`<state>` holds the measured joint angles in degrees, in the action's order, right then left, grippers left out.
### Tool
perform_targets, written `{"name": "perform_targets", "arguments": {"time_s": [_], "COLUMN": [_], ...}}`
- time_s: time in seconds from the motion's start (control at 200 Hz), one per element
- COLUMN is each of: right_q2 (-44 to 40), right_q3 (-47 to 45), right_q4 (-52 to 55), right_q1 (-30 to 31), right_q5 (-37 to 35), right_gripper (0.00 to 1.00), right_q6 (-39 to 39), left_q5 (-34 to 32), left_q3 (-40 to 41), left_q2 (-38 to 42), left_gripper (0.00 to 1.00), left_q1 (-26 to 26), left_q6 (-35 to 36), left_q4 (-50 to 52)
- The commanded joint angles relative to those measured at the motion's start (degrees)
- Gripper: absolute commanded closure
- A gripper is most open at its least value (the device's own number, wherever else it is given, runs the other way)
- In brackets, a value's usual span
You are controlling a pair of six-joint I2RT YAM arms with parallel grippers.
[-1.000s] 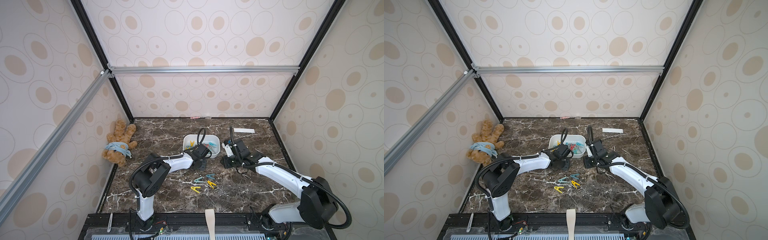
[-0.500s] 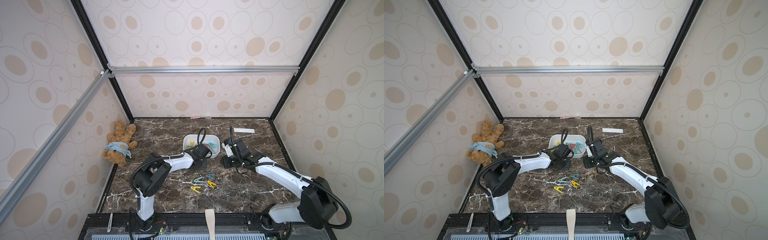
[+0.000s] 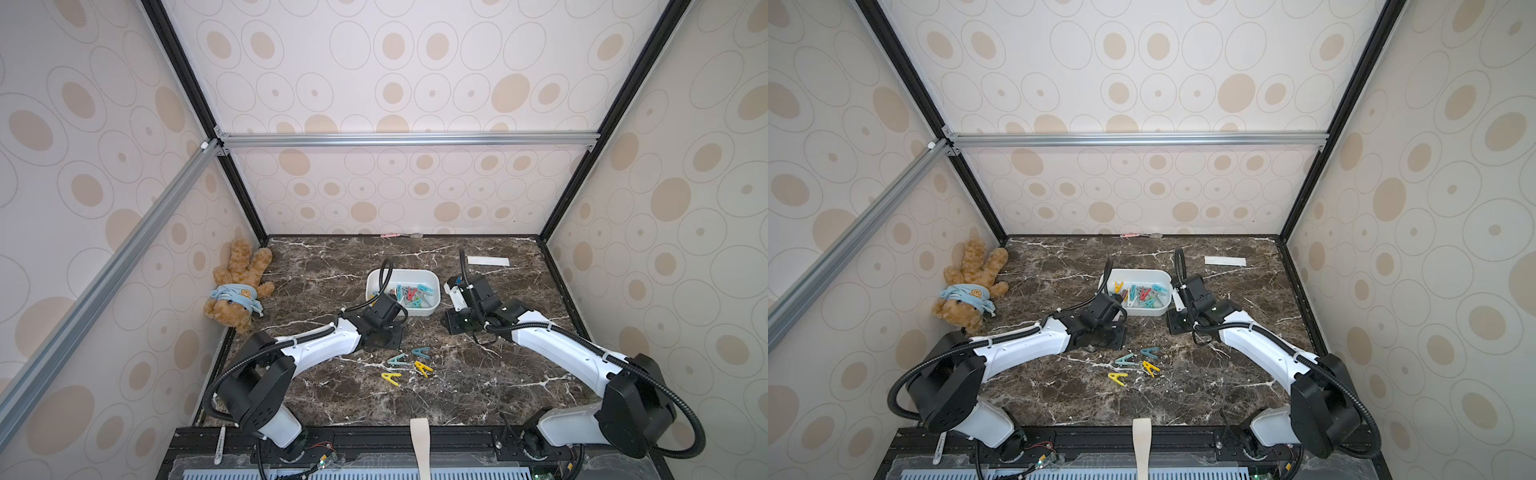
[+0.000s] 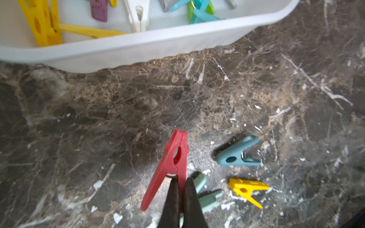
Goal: Put the clothespins into the storage box
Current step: Place the clothespin in the storage box.
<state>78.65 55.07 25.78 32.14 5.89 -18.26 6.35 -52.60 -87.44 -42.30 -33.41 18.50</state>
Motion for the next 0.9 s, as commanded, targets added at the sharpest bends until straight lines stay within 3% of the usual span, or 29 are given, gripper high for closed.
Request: {"name": "perform_targets", "arguments": {"time_s": [0.0,0.16,0.34,0.61,0.895], "right_q2": [1.52,3.90,3.21,-3.03,-3.45], "right_q3": [1.76,3.55,2.46,-3.60,-7.52], "right_q4": [0.77,0.37,0.17,1.38,-1.21], "right_q1": [0.20,0.40,1.13,1.43,1.39], "right_q5": [1.04,3.80,4.27,1.77,1.34], "right_gripper": [0.74,0.74,0.74,0.73,0.72], "right_q6": [-1.54,-2.79,-3.18,-2.04,-2.36], "left_q5": [3.19,4.75,6.98,9.26,12.70], "left_q3": [-1.79,-9.04,-21.92,-41.11,-55.20], "left_q2": [3.41,2.18,-9.36,-28.55,-41.33], "left_gripper": [1.00,1.00,1.00,1.00,1.00], "left_q1": [2.54,6.31,8.92,8.99,7.42], "left_q6": [0.93,4.73,8.59,8.60,7.99], "left_q4": [0.33,0.85,1.00,2.56,7.53]}}
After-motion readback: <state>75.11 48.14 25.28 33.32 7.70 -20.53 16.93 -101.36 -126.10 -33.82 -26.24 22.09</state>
